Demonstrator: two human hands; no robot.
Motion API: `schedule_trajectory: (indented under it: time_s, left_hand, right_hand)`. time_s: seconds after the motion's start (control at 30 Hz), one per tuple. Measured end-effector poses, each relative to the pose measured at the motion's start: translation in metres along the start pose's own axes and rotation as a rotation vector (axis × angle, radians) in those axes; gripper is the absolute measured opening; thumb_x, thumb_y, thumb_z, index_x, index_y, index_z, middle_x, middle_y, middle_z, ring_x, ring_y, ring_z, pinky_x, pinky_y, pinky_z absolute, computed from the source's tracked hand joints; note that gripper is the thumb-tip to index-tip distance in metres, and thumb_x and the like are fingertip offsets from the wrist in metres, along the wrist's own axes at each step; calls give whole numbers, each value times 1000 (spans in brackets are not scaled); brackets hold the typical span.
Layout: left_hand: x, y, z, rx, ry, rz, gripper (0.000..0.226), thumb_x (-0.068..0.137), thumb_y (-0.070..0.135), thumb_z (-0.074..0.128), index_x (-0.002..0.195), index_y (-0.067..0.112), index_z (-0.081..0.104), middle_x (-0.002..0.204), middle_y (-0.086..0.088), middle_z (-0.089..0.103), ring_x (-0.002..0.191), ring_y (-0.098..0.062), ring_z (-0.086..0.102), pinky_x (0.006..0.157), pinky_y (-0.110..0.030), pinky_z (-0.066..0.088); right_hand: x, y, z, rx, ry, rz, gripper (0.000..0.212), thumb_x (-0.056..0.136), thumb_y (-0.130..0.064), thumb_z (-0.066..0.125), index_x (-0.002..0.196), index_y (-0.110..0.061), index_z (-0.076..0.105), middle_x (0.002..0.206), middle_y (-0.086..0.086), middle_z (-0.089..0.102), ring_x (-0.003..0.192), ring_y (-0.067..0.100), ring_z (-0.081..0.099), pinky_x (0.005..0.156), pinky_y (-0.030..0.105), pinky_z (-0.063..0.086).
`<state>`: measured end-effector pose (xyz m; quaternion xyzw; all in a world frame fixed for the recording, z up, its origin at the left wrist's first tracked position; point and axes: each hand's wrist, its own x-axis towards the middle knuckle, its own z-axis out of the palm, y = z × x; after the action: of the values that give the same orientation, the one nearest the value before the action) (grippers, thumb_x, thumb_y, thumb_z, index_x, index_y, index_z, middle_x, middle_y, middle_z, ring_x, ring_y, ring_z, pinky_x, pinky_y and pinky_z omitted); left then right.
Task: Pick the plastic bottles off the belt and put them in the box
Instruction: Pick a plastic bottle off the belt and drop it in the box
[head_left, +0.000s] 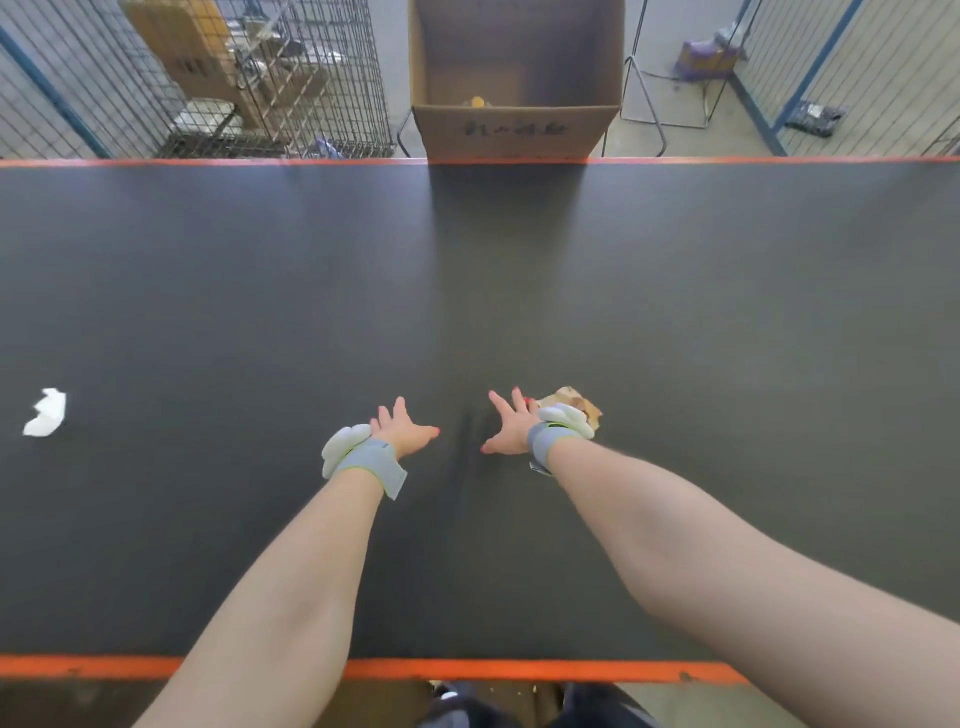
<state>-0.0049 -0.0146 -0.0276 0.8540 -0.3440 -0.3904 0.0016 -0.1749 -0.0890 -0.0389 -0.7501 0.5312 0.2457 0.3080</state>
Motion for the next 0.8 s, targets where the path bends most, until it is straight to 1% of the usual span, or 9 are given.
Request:
schedule_trajectory:
  time_s: [0.1,0.17,0.23,0.3,0.4,0.47,0.53,0.63,0.8]
  left_hand:
    - [-1,-26,5,25,39,-38,87,92,42,55,153,25,-4,160,-5,-12,148,-29,-10,120,-46,3]
    - [-3,-46,8,85,29,-58,82,93,41,53,154,25,1,160,-5,-13,148,-30,-11,120,-46,6]
    - [-4,-60,9,126,-3,-53,76,94,40,52,154,21,10,160,-9,-7,148,-31,-3,119,-44,13]
    - [-4,-69,5,93,15,-38,71,94,36,52,152,16,18,159,-12,7,146,-31,9,116,-42,19]
    - [-2,-75,-6,72,84,-26,69,93,35,53,151,13,22,156,-14,17,145,-30,15,117,-40,20]
    - [-2,-78,-15,71,116,-37,70,93,35,54,151,13,20,157,-14,16,146,-29,12,118,-40,17]
    - [-2,-82,-22,63,147,-46,72,93,35,53,152,14,16,159,-12,9,148,-28,4,119,-41,13]
    - [-5,-93,-28,61,189,-83,75,94,33,52,153,18,8,160,-8,-7,148,-27,-10,120,-43,6]
    - [-2,-120,-31,93,234,-144,80,92,33,53,153,19,3,159,-7,-16,146,-28,-16,118,-52,9]
  right_hand:
    - [-5,-7,22,-41,-114,15,97,83,-61,58,153,-40,-6,161,1,-16,149,35,-2,115,48,20]
    - [-12,-9,36,-98,-180,57,96,82,-67,54,153,-39,-5,161,4,-17,148,33,8,113,44,25]
    - [-17,-9,45,-122,-157,127,97,82,-67,55,154,-35,-1,161,7,-10,144,28,25,108,40,34]
    - [-19,-10,48,-91,-82,159,90,83,-59,59,153,-31,9,160,6,3,141,27,33,104,38,38]
    - [-18,-16,40,-24,-102,107,89,90,-49,56,155,-32,-2,161,4,-14,145,33,22,109,43,32]
    - [-19,-26,32,-24,-111,84,91,90,-51,55,154,-35,-7,161,3,-17,145,32,24,109,43,32]
    - [-18,-38,27,-29,-100,55,91,89,-53,55,153,-37,-7,161,2,-15,145,32,25,108,43,33]
    - [-15,-60,25,-83,-77,-39,91,89,-54,55,154,-36,-6,162,2,-11,148,34,10,114,47,24]
    - [-14,-87,32,17,-119,-132,92,88,-53,58,153,-37,-5,162,0,-10,149,30,3,118,48,15]
